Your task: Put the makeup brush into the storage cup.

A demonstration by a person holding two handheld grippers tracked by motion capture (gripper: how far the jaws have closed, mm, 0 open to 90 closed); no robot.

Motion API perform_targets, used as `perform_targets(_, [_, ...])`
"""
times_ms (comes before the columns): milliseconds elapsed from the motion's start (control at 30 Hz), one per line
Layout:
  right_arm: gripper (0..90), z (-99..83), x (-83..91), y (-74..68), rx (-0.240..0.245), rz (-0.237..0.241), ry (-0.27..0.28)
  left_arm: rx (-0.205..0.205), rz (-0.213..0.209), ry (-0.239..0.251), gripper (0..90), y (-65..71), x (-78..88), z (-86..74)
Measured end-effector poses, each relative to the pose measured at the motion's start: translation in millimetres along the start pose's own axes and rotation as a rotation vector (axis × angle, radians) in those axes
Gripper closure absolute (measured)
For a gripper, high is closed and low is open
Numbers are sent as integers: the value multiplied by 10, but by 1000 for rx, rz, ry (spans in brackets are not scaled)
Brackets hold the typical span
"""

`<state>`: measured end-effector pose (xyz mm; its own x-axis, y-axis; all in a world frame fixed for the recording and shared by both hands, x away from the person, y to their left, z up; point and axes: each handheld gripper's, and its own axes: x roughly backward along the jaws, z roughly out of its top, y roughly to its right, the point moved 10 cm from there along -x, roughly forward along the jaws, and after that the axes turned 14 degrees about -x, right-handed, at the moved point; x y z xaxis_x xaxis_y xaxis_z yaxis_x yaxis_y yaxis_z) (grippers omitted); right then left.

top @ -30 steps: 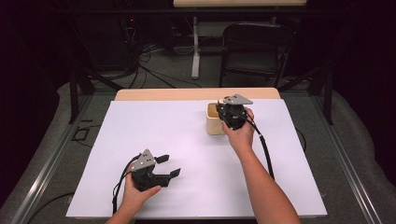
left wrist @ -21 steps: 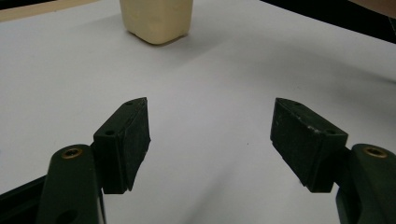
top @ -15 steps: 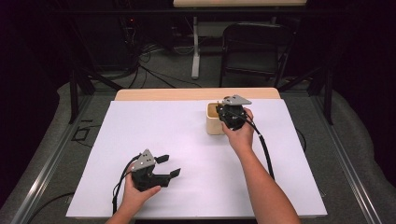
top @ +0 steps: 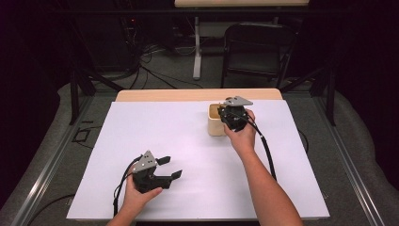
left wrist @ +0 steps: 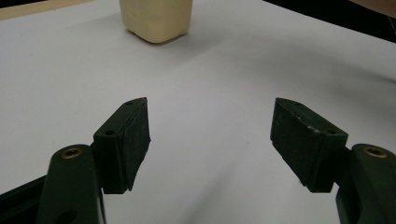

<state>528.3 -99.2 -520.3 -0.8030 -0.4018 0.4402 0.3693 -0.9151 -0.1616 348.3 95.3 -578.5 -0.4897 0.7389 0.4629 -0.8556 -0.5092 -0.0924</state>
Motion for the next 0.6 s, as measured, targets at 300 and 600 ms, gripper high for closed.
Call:
perform_targets(300, [833, -10, -9, 31, -8, -3, -9, 0, 0, -3, 286, -2, 0, -3])
perform_targets(600, [832, -34, -25, 41, -15, -5, -19, 0, 1, -3, 286, -3, 0, -4])
